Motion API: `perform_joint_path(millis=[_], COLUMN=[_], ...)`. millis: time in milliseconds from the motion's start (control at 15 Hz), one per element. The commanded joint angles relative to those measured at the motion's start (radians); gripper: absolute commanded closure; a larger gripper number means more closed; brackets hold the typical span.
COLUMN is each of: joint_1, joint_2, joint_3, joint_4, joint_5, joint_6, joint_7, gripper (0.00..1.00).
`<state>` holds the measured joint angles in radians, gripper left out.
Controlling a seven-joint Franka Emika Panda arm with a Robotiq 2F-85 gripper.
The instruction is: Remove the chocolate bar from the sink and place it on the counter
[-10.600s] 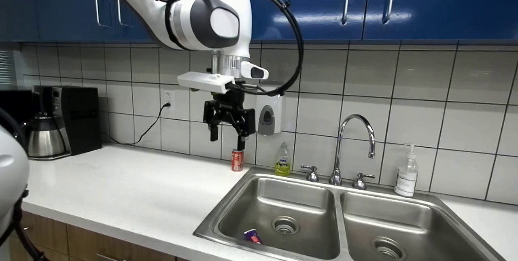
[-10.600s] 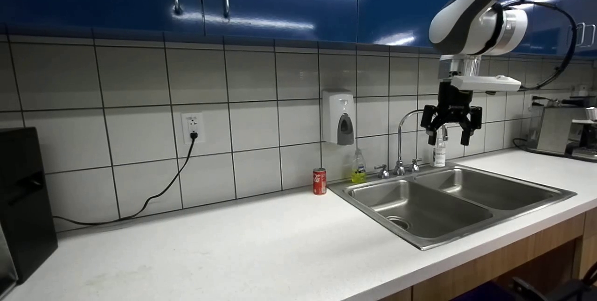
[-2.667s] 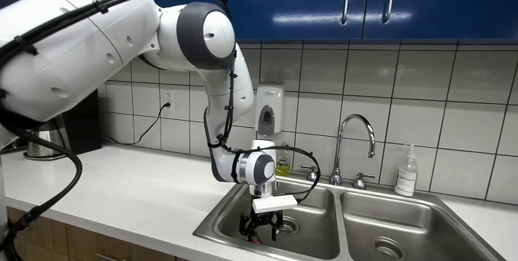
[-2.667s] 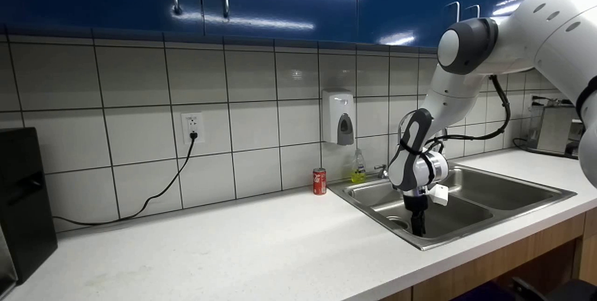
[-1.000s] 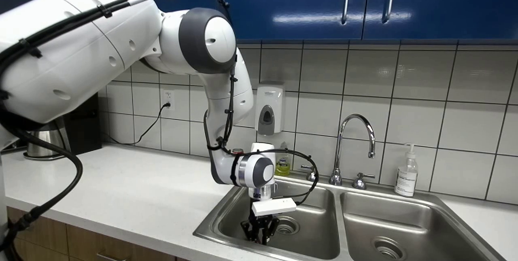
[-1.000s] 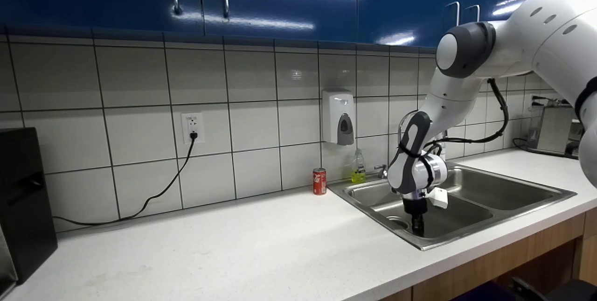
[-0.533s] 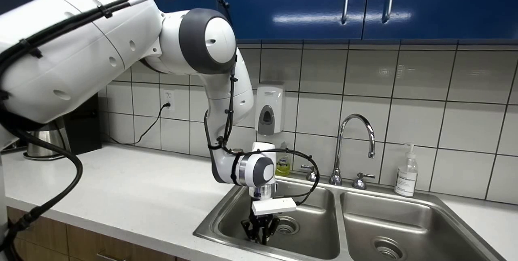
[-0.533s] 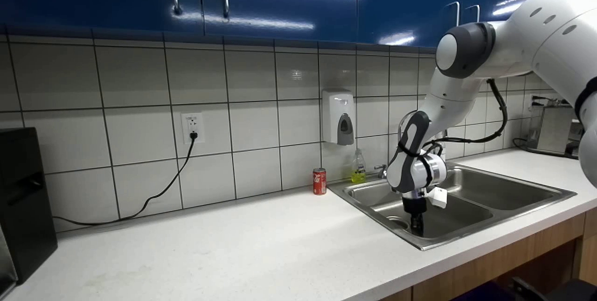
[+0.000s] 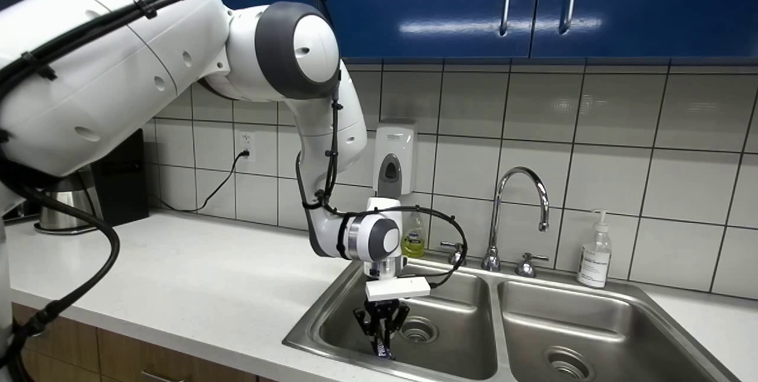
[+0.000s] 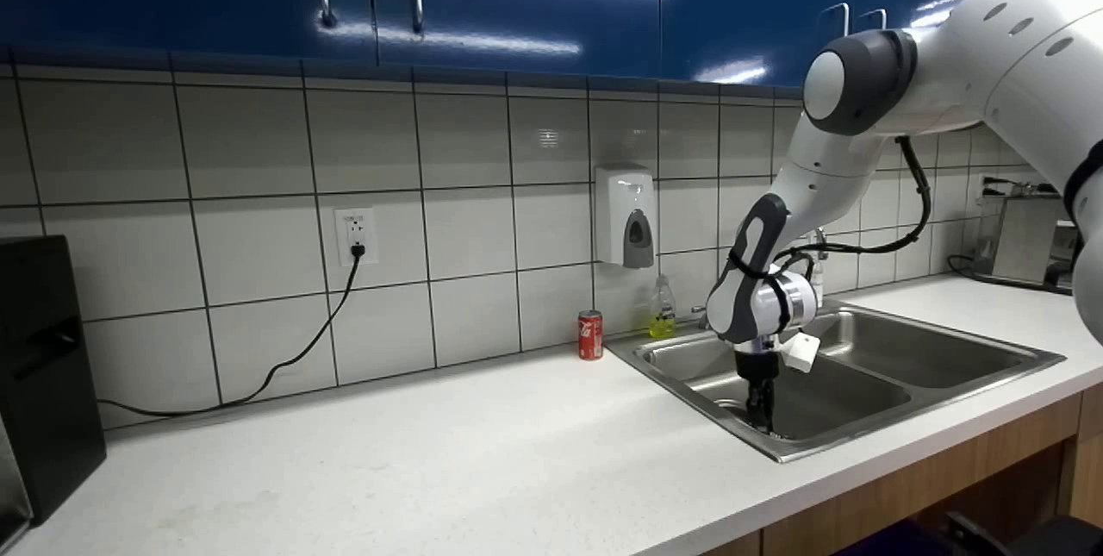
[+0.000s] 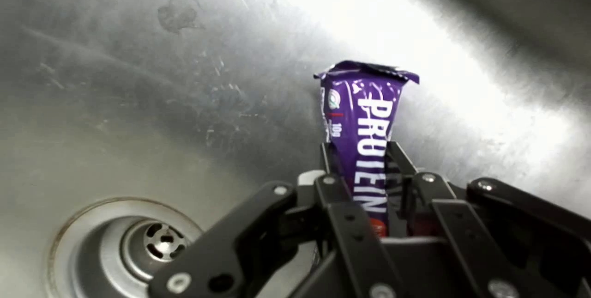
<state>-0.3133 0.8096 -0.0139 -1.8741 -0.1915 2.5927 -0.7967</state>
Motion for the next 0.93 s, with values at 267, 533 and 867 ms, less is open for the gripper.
perform_joint_path(millis=[267, 533, 867], joint_1=[0.026, 0.031, 0.046], joint_2=[-0.15, -0.24, -0.377], joint_3=[-0.03, -0.044, -0.06], joint_4=[-0.089, -0.154, -0.259], joint_5=[-0.003, -0.009, -0.022], joint_6=[-0.01, -0.005, 0.002], joint_7=[0.091, 0.123, 0.146], gripper=[0.94, 0.94, 0.94])
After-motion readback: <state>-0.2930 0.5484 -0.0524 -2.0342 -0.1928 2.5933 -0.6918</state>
